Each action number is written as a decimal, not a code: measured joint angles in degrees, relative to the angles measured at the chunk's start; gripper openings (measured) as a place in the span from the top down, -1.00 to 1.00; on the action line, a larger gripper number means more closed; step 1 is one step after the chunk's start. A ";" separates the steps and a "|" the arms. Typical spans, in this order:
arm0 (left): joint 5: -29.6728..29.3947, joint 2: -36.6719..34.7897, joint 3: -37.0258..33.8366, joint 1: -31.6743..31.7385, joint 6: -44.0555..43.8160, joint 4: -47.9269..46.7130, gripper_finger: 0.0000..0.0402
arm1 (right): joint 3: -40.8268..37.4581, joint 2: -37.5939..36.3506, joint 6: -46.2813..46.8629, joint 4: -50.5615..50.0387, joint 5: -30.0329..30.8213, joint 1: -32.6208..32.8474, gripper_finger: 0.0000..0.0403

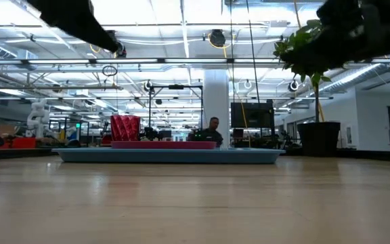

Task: Pick and place plate/cup/fork/spoon on tray
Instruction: Return to Home Position

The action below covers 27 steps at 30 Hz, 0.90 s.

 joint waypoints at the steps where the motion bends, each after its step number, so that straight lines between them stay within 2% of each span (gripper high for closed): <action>1: 0.12 -1.22 -2.06 -0.30 2.07 2.41 0.96 | -1.15 -0.42 0.23 0.62 0.04 0.00 1.00; 4: 0.47 -4.78 -8.42 -0.74 6.77 10.30 0.95 | -4.88 -1.70 0.34 3.18 0.06 0.00 1.00; 12: 3.69 -13.73 -25.03 -0.80 9.62 29.39 0.96 | -12.48 -3.11 1.05 12.93 -3.12 0.00 1.00; 15: 5.97 -15.82 -29.68 -0.26 12.94 35.16 0.98 | -13.34 -3.54 1.71 11.69 -3.36 0.00 1.00; 23: 11.05 -19.56 -40.26 3.15 18.26 51.21 0.98 | -13.45 -5.16 -0.73 10.58 -10.13 0.00 1.00; 27: 12.48 -21.27 -43.79 4.46 19.56 56.27 0.96 | -13.47 -7.86 -2.30 9.45 -10.36 0.00 1.00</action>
